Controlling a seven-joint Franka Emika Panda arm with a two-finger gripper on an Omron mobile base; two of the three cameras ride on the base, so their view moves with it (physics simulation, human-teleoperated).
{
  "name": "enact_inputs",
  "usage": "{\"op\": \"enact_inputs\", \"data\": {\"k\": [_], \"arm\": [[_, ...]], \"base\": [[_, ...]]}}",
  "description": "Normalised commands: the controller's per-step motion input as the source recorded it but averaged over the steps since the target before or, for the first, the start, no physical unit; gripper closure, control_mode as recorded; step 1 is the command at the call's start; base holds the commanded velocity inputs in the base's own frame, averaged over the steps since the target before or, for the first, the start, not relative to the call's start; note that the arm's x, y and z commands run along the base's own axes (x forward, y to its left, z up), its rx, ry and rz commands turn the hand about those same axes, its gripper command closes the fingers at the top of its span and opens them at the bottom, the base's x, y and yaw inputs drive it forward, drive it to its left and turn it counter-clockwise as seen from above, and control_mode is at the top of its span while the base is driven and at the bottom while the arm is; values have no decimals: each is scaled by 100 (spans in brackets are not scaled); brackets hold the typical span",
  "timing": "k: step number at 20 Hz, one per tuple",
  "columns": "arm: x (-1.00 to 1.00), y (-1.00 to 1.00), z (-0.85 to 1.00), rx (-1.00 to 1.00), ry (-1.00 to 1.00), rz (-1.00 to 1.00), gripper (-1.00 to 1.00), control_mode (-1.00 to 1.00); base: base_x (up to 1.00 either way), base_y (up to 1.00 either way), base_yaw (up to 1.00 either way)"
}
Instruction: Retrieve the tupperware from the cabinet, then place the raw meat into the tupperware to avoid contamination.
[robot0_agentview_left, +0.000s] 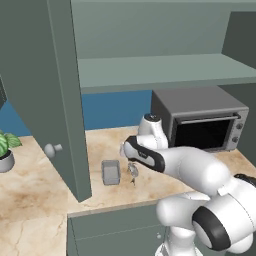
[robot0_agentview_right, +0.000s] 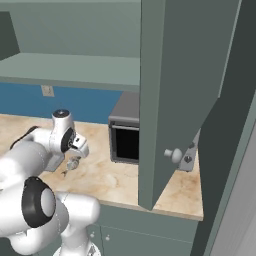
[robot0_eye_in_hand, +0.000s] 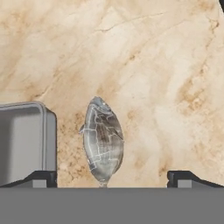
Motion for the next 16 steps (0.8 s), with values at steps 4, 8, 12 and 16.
{"op": "enact_inputs", "data": {"k": [4,8,12,16], "arm": [[6,0,-5,-2,0,10,-100,-100],[4,1,-8,-4,0,6,-100,-100],[0,6,-14,-5,0,2,-100,-100],[0,5,-18,-3,0,1,-100,-100]], "base": [[0,0,0],[0,0,0],[0,0,0],[0,0,0]]}}
